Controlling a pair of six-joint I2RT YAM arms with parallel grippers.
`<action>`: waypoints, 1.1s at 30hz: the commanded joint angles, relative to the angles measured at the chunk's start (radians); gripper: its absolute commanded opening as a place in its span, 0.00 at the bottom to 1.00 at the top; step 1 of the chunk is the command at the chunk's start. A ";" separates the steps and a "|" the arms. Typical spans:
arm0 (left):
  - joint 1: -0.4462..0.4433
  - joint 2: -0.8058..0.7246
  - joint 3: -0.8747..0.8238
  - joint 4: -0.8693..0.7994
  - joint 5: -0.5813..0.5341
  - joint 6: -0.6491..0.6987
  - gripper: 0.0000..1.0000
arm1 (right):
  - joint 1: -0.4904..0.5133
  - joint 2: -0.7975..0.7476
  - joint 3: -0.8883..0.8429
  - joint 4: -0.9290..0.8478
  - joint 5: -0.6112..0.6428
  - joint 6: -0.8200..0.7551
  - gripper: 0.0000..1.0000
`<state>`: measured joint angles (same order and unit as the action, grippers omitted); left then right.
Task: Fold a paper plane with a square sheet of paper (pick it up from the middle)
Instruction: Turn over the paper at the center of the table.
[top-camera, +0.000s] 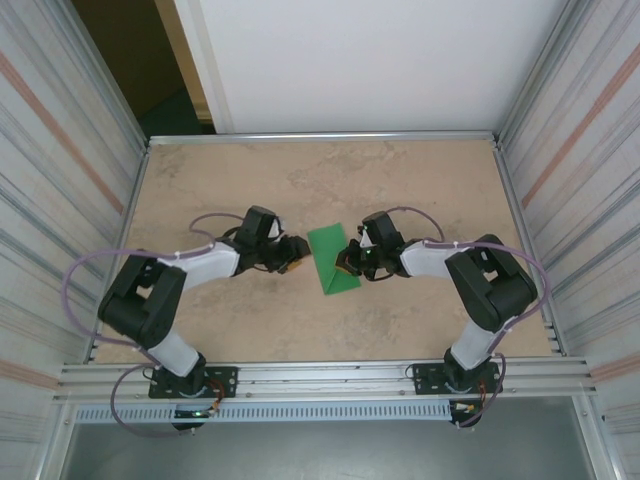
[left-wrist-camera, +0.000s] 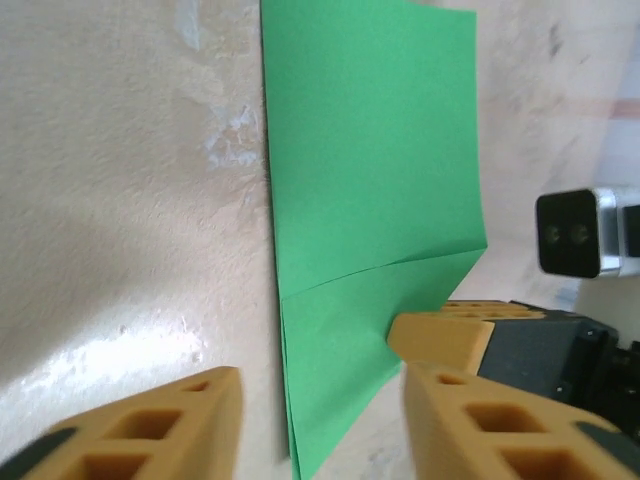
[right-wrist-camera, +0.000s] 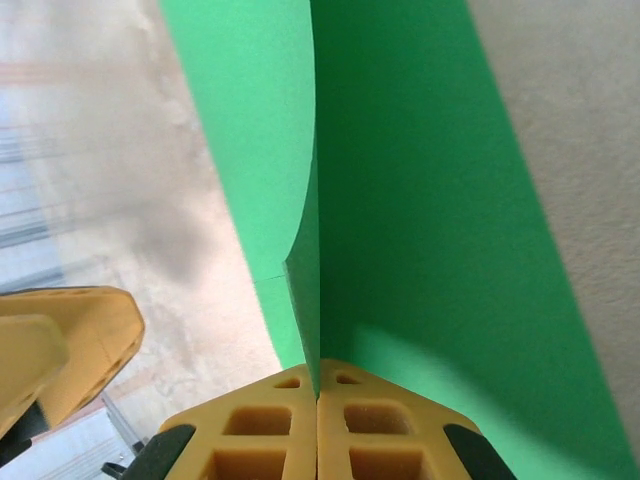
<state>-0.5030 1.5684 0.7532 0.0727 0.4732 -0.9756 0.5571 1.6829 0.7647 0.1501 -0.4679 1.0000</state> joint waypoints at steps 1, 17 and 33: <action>0.005 -0.106 -0.073 0.128 0.035 -0.053 0.56 | -0.018 -0.102 0.018 0.025 -0.010 -0.037 0.06; -0.108 -0.210 -0.132 0.554 0.133 -0.165 0.95 | -0.043 -0.358 0.015 0.127 -0.105 0.093 0.08; -0.113 -0.223 -0.115 0.619 0.166 -0.180 0.47 | -0.060 -0.428 -0.017 0.080 -0.137 0.115 0.11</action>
<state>-0.6109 1.3815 0.6060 0.6518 0.6151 -1.1587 0.5041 1.2865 0.7509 0.2531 -0.5819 1.1004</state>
